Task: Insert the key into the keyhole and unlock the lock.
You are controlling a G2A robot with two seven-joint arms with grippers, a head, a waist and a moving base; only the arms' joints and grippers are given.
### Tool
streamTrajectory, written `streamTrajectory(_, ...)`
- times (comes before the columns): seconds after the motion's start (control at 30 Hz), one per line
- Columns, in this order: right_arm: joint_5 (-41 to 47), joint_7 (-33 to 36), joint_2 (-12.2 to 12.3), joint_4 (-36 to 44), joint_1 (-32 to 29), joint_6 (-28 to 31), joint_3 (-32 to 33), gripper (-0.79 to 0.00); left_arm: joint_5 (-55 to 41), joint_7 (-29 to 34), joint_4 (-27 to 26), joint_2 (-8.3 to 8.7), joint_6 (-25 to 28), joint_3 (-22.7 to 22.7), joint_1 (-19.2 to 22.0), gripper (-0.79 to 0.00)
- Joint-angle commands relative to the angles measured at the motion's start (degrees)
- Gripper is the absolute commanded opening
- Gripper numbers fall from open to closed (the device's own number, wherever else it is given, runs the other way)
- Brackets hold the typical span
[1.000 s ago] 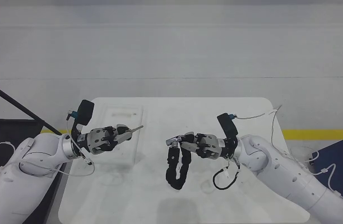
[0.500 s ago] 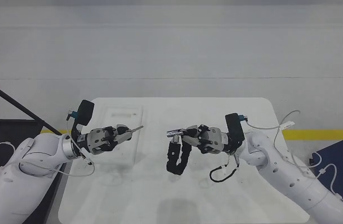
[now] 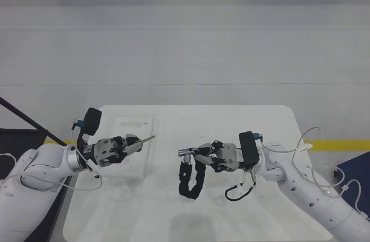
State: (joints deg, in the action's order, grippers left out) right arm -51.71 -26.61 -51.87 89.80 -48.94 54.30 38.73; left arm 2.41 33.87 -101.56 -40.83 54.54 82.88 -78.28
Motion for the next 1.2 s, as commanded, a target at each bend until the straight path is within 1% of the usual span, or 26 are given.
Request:
streamTrajectory(0.0, 0.0, 0.0, 0.0, 0.0, 0.0, 0.0, 0.0, -0.785, 0.0, 0.0, 0.0, 0.0, 0.0, 0.0, 0.0, -0.785)
streamTrajectory(0.23, -0.21, 0.21, -0.02, 0.23, -0.03, -0.24, 0.04, -0.785, 0.0, 0.0, 0.0, 0.0, 0.0, 0.0, 0.0, -0.785)
streamTrajectory(0.33, -4.17, -0.59, -0.36, 2.49, -0.37, -0.93, 0.78, -0.785, 0.0, 0.0, 0.0, 0.0, 0.0, 0.0, 0.0, -0.785)
streamTrajectory(0.4, -8.15, -4.14, -0.74, 3.4, -0.42, 0.69, 1.01, -0.785, 0.0, 0.0, 0.0, 0.0, 0.0, 0.0, 0.0, -0.785)
streamTrajectory(0.43, -11.33, -6.06, -0.93, 3.53, -0.34, 0.3, 1.33, -0.785, 0.0, 0.0, 0.0, 0.0, 0.0, 0.0, 0.0, -0.785)
streamTrajectory(0.5, -17.91, -11.63, -1.33, 3.84, -0.29, 0.61, 1.39, -0.785, 0.0, 0.0, 0.0, 0.0, 0.0, 0.0, 0.0, -0.785)
streamTrajectory(0.57, -25.25, -18.09, -1.69, 3.64, -0.07, -0.43, 1.22, -0.785, 0.0, 0.0, 0.0, 0.0, 0.0, 0.0, 0.0, -0.785)
streamTrajectory(0.63, -31.2, -25.59, -2.03, 2.0, 0.11, -3.21, 1.11, -0.785, 0.0, 0.0, 0.0, 0.0, 0.0, 0.0, 0.0, -0.785)
streamTrajectory(0.67, -34.29, -28.33, -2.19, 1.42, 0.37, -4.96, 0.66, -0.785, 0.0, 0.0, 0.0, 0.0, 0.0, 0.0, 0.0, -0.785)
streamTrajectory(0.77, -38.91, -34.75, -2.63, -0.96, 1.52, -11.37, -1.26, -0.785, 0.0, 0.0, 0.0, 0.0, 0.0, 0.0, 0.0, -0.785)
streamTrajectory(0.87, -40.85, -39.23, -3.02, -4.38, 3.4, -15.86, -3.49, -0.785, 0.0, 0.0, 0.0, 0.0, 0.0, 0.0, 0.0, -0.785)
streamTrajectory(0.93, -40.49, -41.08, -3.38, -6.49, 4.64, -17.7, -5.16, -0.785, 0.0, 0.0, 0.0, 0.0, 0.0, 0.0, 0.0, -0.785)
streamTrajectory(1.17, -36.37, -43.96, -4.56, -10.52, 9.73, -20.58, -11.19, -0.785, 0.0, 0.0, 0.0, 0.0, 0.0, 0.0, 0.0, -0.785)
